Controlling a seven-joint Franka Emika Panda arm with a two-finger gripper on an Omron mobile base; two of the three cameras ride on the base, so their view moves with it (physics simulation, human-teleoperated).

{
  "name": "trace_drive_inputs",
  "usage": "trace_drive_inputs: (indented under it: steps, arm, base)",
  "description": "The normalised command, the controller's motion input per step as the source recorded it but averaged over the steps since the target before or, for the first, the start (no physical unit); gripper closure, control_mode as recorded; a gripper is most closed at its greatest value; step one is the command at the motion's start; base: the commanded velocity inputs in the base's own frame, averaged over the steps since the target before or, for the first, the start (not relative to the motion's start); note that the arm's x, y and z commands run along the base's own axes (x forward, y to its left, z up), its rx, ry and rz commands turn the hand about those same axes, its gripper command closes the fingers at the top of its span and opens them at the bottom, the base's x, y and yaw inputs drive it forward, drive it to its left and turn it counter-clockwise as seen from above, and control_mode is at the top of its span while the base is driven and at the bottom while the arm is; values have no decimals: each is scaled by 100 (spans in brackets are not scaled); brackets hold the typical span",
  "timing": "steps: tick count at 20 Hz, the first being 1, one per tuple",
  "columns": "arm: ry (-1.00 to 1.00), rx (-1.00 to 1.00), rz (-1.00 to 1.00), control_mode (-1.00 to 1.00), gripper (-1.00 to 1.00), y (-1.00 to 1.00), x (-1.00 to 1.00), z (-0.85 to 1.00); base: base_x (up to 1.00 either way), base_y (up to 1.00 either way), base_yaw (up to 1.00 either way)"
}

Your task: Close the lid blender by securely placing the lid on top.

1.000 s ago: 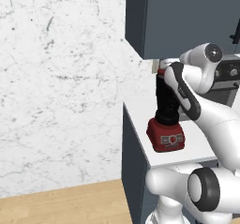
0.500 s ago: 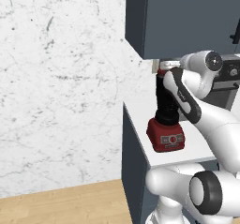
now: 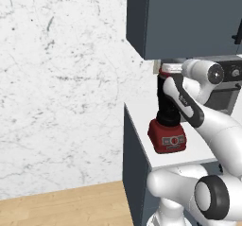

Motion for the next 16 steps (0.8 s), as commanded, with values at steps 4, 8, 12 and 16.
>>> trace_drive_inputs:
  steps: [4,8,12,16]
  arm:
    - [-9,0,0,-100,100,0,9,7]
    - [-7,0,0,-100,100,1,5,5]
    - [-4,0,0,-100,100,5,1,0]
    - [-1,0,0,-100,100,13,4,0]
  base:
    - [0,0,0]
    - [0,0,0]
    - [0,0,0]
    - [0,0,0]
